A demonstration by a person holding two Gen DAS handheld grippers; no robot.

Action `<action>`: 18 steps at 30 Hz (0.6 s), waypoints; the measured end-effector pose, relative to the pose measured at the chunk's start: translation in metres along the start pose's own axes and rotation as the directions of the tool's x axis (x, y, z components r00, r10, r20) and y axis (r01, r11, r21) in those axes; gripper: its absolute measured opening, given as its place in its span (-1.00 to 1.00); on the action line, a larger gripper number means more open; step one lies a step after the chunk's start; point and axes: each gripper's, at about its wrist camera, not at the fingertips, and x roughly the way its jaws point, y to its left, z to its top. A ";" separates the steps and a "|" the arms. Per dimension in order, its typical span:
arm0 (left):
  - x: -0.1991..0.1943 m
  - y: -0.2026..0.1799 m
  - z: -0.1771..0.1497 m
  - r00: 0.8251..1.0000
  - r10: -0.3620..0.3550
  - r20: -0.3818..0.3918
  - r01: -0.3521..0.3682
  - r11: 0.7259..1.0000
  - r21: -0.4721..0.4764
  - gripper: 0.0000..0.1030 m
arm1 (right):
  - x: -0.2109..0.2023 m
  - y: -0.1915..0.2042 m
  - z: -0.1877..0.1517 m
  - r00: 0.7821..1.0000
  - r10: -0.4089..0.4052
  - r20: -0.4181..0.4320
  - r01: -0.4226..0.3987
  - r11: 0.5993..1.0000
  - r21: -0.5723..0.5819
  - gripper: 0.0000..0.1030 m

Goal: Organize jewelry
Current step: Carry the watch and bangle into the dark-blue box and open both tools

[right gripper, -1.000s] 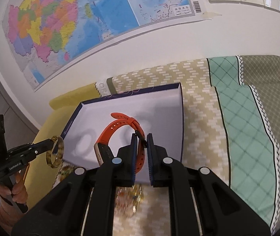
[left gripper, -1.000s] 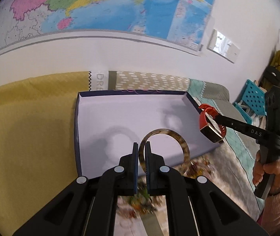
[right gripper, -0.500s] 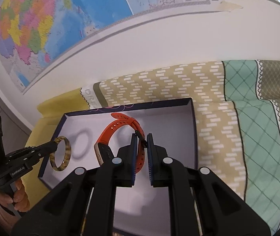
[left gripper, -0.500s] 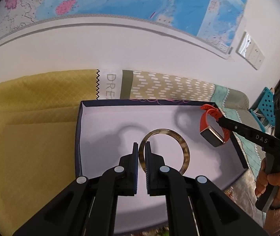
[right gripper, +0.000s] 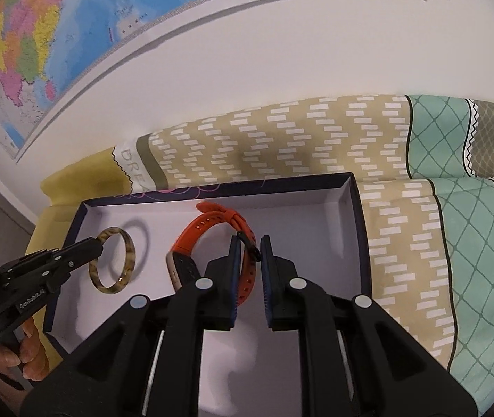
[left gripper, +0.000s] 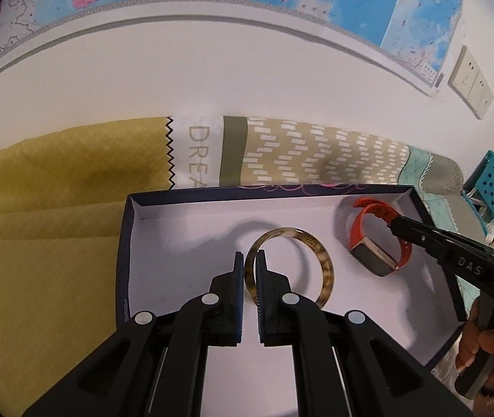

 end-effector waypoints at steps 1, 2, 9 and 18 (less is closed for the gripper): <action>0.002 0.000 0.000 1.000 0.001 -0.008 -0.001 1.000 0.001 -0.89 | 0.000 0.000 0.000 1.000 -0.001 0.002 0.001 1.000 0.001 -0.71; 0.003 0.000 0.000 1.000 0.000 -0.016 0.000 1.000 0.001 -0.89 | -0.001 -0.001 -0.002 1.000 -0.006 0.004 0.006 1.000 0.005 -0.63; -0.023 0.002 -0.014 0.999 -0.036 0.030 0.035 0.999 0.019 -0.84 | -0.038 -0.006 -0.020 0.997 0.063 0.053 -0.062 0.998 -0.026 -0.38; -0.094 -0.013 -0.067 0.986 -0.126 0.113 0.110 0.984 0.138 -0.57 | -0.113 0.021 -0.094 0.981 0.191 0.040 -0.177 0.959 -0.223 -0.18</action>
